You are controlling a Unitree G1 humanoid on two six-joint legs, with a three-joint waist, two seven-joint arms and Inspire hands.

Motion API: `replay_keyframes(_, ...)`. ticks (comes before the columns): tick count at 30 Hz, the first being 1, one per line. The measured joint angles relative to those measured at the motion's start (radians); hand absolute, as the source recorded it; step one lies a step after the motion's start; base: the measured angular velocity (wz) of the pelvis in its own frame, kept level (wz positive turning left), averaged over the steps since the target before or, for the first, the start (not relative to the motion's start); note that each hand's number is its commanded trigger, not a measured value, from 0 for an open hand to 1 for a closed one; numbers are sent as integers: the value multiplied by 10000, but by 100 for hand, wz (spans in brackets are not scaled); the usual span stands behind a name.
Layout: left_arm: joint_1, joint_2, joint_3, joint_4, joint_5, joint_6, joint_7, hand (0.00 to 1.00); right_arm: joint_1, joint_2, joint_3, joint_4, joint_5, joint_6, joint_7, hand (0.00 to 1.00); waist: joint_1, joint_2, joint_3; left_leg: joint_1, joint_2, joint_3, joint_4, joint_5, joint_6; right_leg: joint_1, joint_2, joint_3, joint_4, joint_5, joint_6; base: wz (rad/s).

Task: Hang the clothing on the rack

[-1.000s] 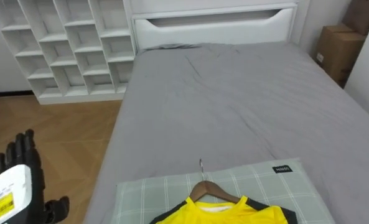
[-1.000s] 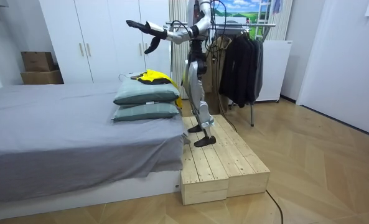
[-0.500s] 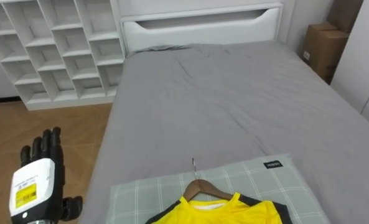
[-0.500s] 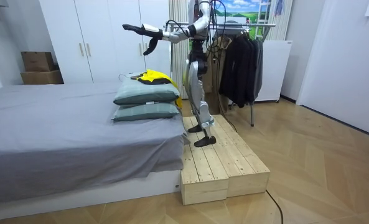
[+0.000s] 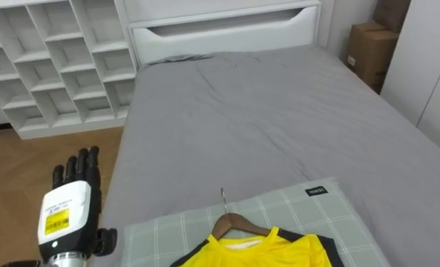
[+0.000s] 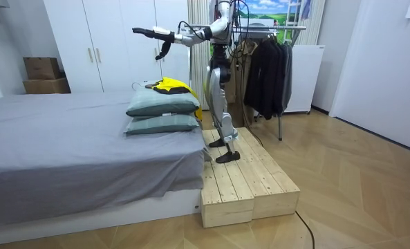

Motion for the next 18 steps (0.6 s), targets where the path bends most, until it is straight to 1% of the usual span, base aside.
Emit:
replay_keyframes(2,-156,-6,-184,10,0,-11,-94,0,-25,0,178,-14,-167,157,-1,0,25,-7,9,-18,18,52,-5,0,0,-115,14,52,138,-1,0,-9)
replay_keyframes(4,-234,-21,-410,35,-3,-38,-205,0,-74,16,404,-14,-320,155,-8,0,17,-34,26,-37,23,95,-13,0,0,-165,13,78,160,-1,0,-10)
replay_keyframes(6,-374,-24,-695,353,-2,-171,-367,0,-214,21,550,-2,-356,150,-1,0,12,-58,42,-90,33,186,-7,0,1,-286,14,126,241,0,1,-9)
replay_keyframes(8,-378,-84,-726,366,-1,-191,-547,0,-305,24,648,0,-354,136,2,0,0,-63,44,-170,40,216,9,0,0,-390,17,136,300,0,1,-3)
replay_keyframes(9,-419,-89,-778,421,-7,-190,-553,0,-365,24,750,13,-264,146,-7,0,-7,-88,65,-206,39,216,10,2,5,-418,15,135,297,0,2,0)
replay_keyframes(12,-544,-100,-887,541,-6,-189,-564,0,-405,33,887,10,-92,147,-51,0,-16,-125,72,-363,36,213,33,13,23,-563,8,131,306,-1,3,0)
replay_keyframes(13,-638,-101,-919,657,-6,-189,-561,0,-428,33,929,11,-92,152,-82,0,-16,-128,85,-385,30,214,37,22,34,-581,1,131,308,-1,4,0)
replay_keyframes(14,-855,-100,-1002,965,-8,-179,-563,0,-465,43,1002,12,-91,163,-130,0,-7,-137,96,-434,23,215,37,32,46,-629,-7,128,311,-2,5,0)
replay_keyframes(15,-1006,-100,-1084,1184,-8,-171,-564,0,-511,47,1110,12,-89,156,-159,0,-11,-140,93,-500,20,219,37,33,47,-694,-10,130,314,-2,6,0)
replay_keyframes(16,-1047,-100,-1103,1218,-7,-170,-568,0,-560,53,1155,18,-89,160,-183,0,-21,-147,98,-527,17,220,37,33,48,-715,-13,130,310,-2,6,0)
replay_keyframes(18,-1138,-170,-1142,1254,-5,-171,-567,0,-641,83,1154,-6,-90,159,-231,0,-29,-195,133,-547,14,265,39,47,56,-761,-5,213,318,-3,9,-7)
